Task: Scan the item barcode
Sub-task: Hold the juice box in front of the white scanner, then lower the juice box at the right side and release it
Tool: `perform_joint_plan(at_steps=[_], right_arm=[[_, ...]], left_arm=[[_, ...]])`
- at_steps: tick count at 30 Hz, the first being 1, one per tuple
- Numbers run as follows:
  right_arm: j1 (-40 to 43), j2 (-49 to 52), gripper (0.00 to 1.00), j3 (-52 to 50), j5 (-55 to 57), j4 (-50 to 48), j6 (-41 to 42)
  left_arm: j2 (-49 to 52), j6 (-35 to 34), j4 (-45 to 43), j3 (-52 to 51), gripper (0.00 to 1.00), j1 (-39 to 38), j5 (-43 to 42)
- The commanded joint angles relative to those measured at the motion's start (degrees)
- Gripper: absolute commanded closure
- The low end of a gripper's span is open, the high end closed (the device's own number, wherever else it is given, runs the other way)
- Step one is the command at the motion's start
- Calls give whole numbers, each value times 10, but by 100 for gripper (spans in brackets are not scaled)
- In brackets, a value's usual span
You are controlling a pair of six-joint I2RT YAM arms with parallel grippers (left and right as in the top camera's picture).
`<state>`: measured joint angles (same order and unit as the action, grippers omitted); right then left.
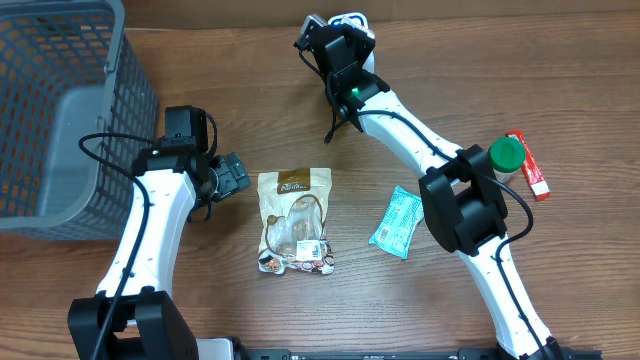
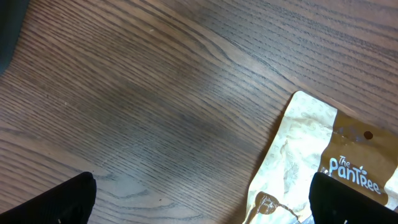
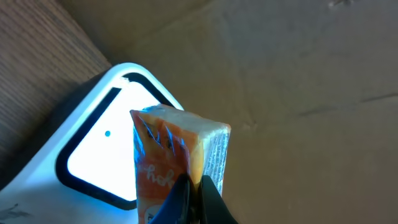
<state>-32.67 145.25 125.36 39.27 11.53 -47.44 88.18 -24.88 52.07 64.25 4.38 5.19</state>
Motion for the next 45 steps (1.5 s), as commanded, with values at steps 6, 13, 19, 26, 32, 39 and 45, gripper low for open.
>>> perform_joint_plan(at_steps=[6, 13, 19, 26, 32, 39, 45], right_arm=[[0, -59, 96, 15, 16, 79, 170], [0, -148, 96, 15, 15, 204, 337], [3, -223, 97, 15, -32, 406, 541], [40, -264, 96, 14, -192, 681, 702], [87, -263, 96, -65, -273, 773, 702], [121, -263, 96, -185, -273, 716, 701], [145, -263, 96, -277, -271, 643, 699]], left_arm=[[-1, 7, 0, 8, 0, 1, 6], [-1, 7, 0, 8, 0, 1, 6], [-1, 7, 0, 8, 0, 1, 6], [-1, 7, 0, 8, 0, 1, 6], [-1, 7, 0, 8, 0, 1, 6], [-1, 7, 0, 8, 0, 1, 6], [-1, 7, 0, 8, 0, 1, 6]])
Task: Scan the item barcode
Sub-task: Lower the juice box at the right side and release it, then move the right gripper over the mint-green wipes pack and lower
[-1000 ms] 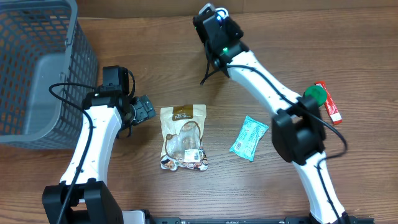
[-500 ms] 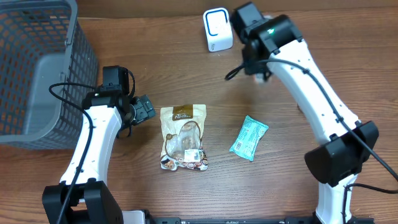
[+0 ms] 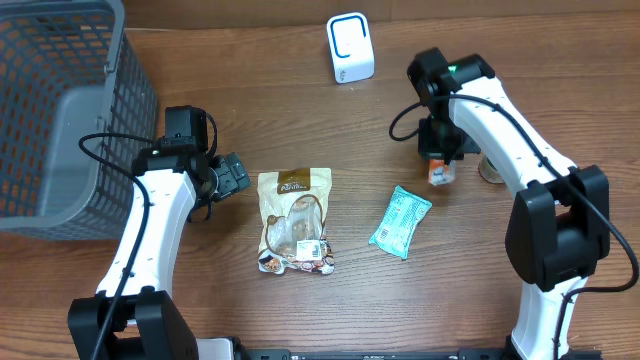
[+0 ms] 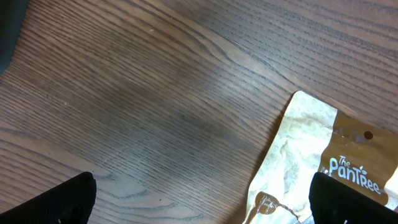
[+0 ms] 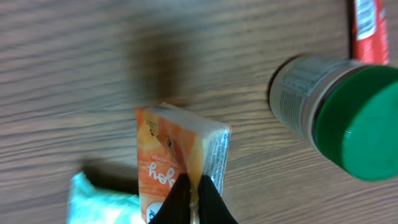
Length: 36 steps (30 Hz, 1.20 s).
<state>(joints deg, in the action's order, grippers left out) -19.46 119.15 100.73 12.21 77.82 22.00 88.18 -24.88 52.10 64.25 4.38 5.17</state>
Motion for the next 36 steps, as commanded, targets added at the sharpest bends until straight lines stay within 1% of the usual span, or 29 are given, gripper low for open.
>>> perform_joint_plan(at_steps=[1, 3, 5, 6, 7, 9, 10, 11, 13, 15, 17, 19, 26, 29, 31, 36], right_arm=[[16, -2, 96, -40, 7, -29, 5], [22, -2, 89, -54, 26, -42, 5], [28, -2, 85, -58, 40, -46, 5], [33, -2, 76, -58, 47, -51, 5], [35, -2, 72, -58, 47, -54, 5], [38, -2, 59, -58, 47, -58, 5], [39, -2, 57, -58, 47, -60, 5], [39, -2, 57, -58, 46, -60, 5], [38, -3, 62, -54, 34, -50, 5], [31, -10, 63, -44, 3, -26, 5], [21, -29, 62, -42, -23, -10, 6], [9, -55, 59, -42, -44, 5, 15], [-24, -119, 53, -47, -59, 43, 94], [-44, -121, 47, -70, -61, 42, 166], [-63, -121, 47, -105, -64, 24, 200], [-104, -121, 45, -184, -90, -43, 218]], left_arm=[[-1, 7, -1, 8, 0, 1, 6], [-1, 7, 0, 8, 0, 1, 6], [-1, 7, 0, 8, 0, 1, 6], [-1, 7, -1, 8, 0, 1, 6], [-1, 7, 0, 8, 0, 1, 6], [-1, 7, -1, 8, 0, 1, 6], [-1, 7, -1, 8, 0, 1, 6], [-1, 7, -1, 8, 0, 1, 6], [-1, 7, 0, 8, 0, 1, 6], [-1, 7, -1, 8, 0, 1, 6], [-1, 7, 0, 8, 0, 1, 6], [-1, 7, -1, 8, 0, 1, 6], [-1, 7, -1, 8, 0, 1, 6], [-1, 7, 0, 8, 0, 1, 6], [-1, 7, -1, 8, 0, 1, 6], [-1, 7, 0, 8, 0, 1, 6]])
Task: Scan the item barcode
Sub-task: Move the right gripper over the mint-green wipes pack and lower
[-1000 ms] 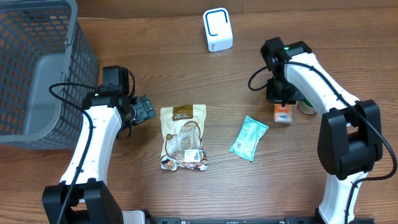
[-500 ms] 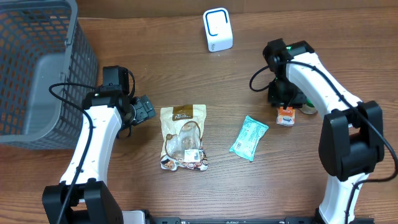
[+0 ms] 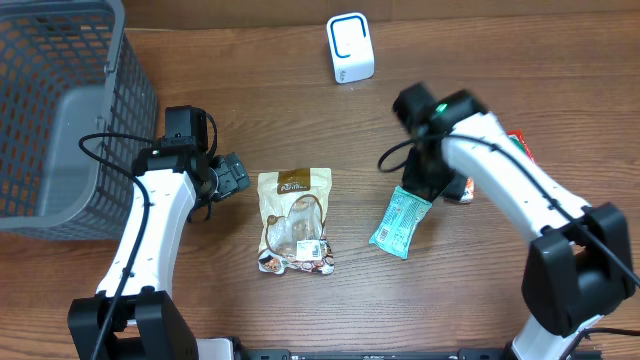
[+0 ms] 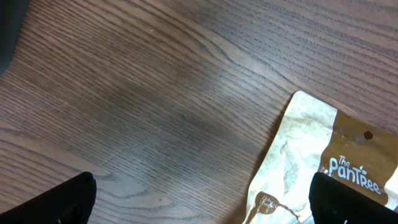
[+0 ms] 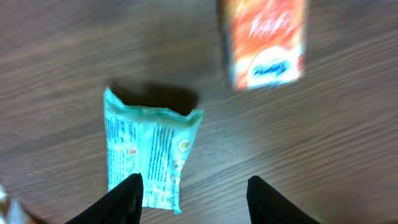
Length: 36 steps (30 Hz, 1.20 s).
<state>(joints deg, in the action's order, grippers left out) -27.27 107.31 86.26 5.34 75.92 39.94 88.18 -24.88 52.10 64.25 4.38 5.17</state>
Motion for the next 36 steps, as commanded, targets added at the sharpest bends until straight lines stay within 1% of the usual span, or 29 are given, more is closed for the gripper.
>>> perform_joint_plan(at_steps=[1, 5, 10, 15, 21, 22, 25, 26, 31, 36], right_arm=[[-33, -3, 43, -56, -28, -40, 40], [-49, -3, 41, -124, -36, -93, 68], [-49, -3, 41, -180, -79, -150, 70], [-49, -3, 41, -202, -158, -222, 70], [-49, -3, 42, -203, -222, -303, 80], [-49, -3, 42, -203, -227, -309, 85], [-49, -3, 50, -202, -244, -318, 85], [-49, -3, 51, -201, -251, -317, 85], [-49, -19, 51, -185, -277, -320, 85], [-36, -41, 51, -171, -222, -323, 64]], left_arm=[[-1, 7, 0, 8, 0, 1, 6], [-1, 7, 0, 8, 0, 1, 6], [-1, 7, 0, 8, 0, 1, 6], [-1, 7, 0, 8, 0, 1, 6], [-1, 7, 0, 8, 0, 1, 6], [-1, 7, 0, 8, 0, 1, 6], [-1, 7, 0, 8, 0, 1, 6], [-1, 7, 0, 8, 0, 1, 6], [-1, 7, 0, 8, 0, 1, 6], [-1, 7, 0, 8, 0, 1, 6]])
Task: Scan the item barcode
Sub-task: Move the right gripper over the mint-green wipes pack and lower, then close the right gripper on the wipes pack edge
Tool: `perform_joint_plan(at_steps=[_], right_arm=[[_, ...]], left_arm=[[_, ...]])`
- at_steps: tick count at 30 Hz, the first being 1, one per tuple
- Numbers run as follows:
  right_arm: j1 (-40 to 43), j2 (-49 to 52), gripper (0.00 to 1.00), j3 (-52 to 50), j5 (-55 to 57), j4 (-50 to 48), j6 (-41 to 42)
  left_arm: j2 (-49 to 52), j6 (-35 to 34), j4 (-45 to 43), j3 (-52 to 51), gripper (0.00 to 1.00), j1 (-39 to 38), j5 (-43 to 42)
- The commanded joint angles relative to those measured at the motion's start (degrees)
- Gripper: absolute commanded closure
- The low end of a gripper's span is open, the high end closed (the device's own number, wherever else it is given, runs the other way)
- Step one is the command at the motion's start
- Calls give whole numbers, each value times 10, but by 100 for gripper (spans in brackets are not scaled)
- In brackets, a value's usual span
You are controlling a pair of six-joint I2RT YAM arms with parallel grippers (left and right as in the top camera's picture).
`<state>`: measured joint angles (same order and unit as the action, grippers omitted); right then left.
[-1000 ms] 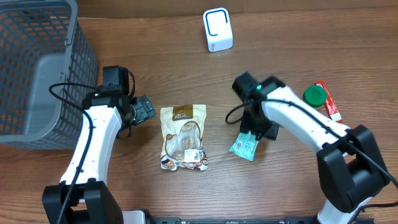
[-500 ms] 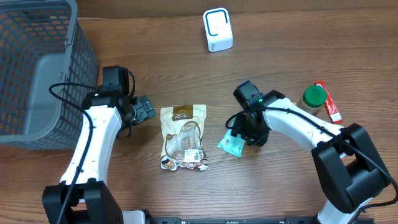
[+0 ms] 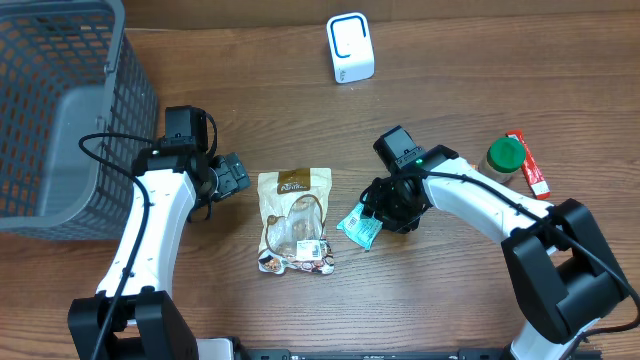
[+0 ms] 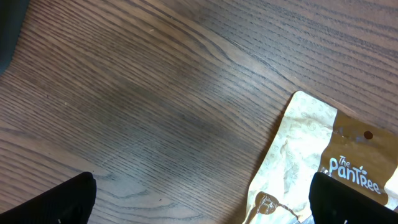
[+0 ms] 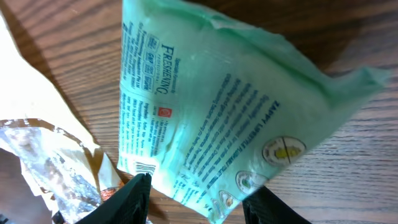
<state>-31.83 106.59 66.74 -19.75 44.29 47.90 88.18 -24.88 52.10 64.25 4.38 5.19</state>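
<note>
The white barcode scanner [image 3: 350, 47] stands at the table's far edge. A teal wipes packet [image 5: 217, 118] fills the right wrist view, its small barcode near the lower left corner. My right gripper [image 5: 199, 202] is open, one finger on each side of the packet's lower end. Overhead, this gripper [image 3: 385, 208] is low over the teal packet [image 3: 358, 227]. A brown "The Pantree" pouch [image 3: 293, 220] lies mid-table, its corner [image 4: 311, 155] in the left wrist view. My left gripper [image 4: 199, 208] hangs open over bare wood, just left of the pouch. The orange carton is out of view.
A grey mesh basket [image 3: 60, 110] fills the far left. A green-capped jar [image 3: 503, 157] and a red stick pack [image 3: 530, 165] sit at the right, behind my right arm. The brown pouch's clear end [image 5: 43, 155] lies against the teal packet.
My right gripper moved left and down from beside the orange carton onto the teal packet. The packet now lies further left, close to the brown pouch. The left arm is unchanged.
My right gripper first held the orange carton up at the scanner. Then it held the carton low beside the green-capped jar. Then the carton lay on the table with the gripper open above the teal packet. Now the open gripper straddles that packet.
</note>
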Motion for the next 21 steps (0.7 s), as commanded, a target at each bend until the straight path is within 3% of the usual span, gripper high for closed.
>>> perform_joint_plan(at_steps=[1, 5, 13, 15, 16, 21], right_arm=[[14, -34, 51, 24, 32, -15, -35], [20, -34, 57, 23, 32, -51, -121], [20, -34, 61, 21, 86, -74, -148], [19, -34, 69, 18, 89, -53, -128], [19, -33, 75, 17, 111, -11, -71], [5, -33, 77, -6, 120, 27, 9]], left_arm=[[-1, 7, -1, 8, 0, 1, 6], [-1, 7, 0, 8, 0, 1, 6], [-1, 7, 0, 8, 0, 1, 6], [-1, 7, 0, 8, 0, 1, 6], [-1, 7, 0, 8, 0, 1, 6], [-1, 7, -1, 8, 1, 1, 6]])
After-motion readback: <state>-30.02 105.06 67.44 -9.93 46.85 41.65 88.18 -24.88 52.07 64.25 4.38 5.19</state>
